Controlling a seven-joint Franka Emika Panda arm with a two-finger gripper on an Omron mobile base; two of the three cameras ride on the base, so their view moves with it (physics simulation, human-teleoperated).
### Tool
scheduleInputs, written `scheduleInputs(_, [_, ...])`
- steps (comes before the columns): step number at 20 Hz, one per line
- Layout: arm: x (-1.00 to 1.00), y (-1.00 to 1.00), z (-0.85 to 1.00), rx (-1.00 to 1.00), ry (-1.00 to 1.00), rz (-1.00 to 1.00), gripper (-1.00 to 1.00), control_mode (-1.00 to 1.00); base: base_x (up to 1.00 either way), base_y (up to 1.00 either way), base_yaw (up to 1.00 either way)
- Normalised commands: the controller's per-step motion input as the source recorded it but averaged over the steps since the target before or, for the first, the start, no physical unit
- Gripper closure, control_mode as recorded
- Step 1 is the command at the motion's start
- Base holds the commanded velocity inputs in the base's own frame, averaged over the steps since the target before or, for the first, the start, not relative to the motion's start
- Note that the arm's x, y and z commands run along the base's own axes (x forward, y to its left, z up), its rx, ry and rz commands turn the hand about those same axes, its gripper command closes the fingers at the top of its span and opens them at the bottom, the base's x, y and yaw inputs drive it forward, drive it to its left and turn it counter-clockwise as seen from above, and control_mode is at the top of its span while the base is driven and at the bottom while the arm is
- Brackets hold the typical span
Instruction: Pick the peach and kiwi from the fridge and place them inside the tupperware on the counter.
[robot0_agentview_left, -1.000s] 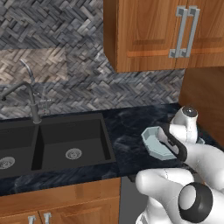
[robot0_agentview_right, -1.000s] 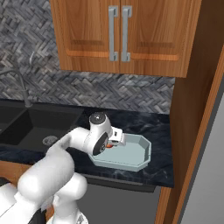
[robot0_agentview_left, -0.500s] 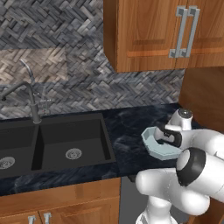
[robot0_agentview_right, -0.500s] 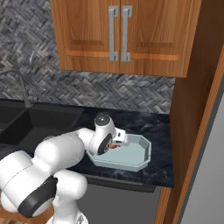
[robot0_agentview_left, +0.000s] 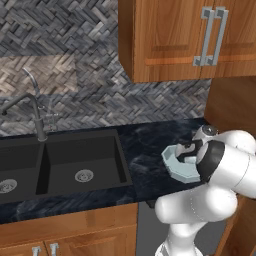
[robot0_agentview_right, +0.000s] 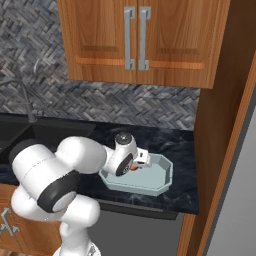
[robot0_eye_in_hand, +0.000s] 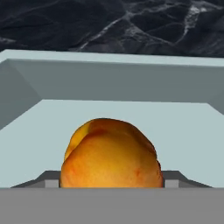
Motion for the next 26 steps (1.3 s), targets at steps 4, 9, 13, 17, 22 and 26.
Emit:
scheduleInputs(4, [0.08,-0.01,-0.26,0.00,0.00,0.02,-1.00,-1.00,0.00,0.00,0.00])
scheduleInputs(9, [-0.04,-0.10,0.21,0.00,0.01,0.00,-1.00,-1.00,0.00,0.00,0.00])
scheduleInputs(13, [-0.24,-0.07,0.83,0.00,0.00,0.00,-1.00,-1.00,0.00,0.00,0.00])
scheduleInputs(17, [-0.52,0.00,1.00,-0.02,0.00,0.00,-1.00,-1.00,0.00,0.00,0.00])
scheduleInputs(22, [-0.83,0.25,1.00,-0.06,0.00,0.00,-1.00,-1.00,0.00,0.00,0.00])
scheduleInputs(26, [-0.98,0.49,1.00,-0.07,0.00,0.00,-1.00,-1.00,0.00,0.00,0.00])
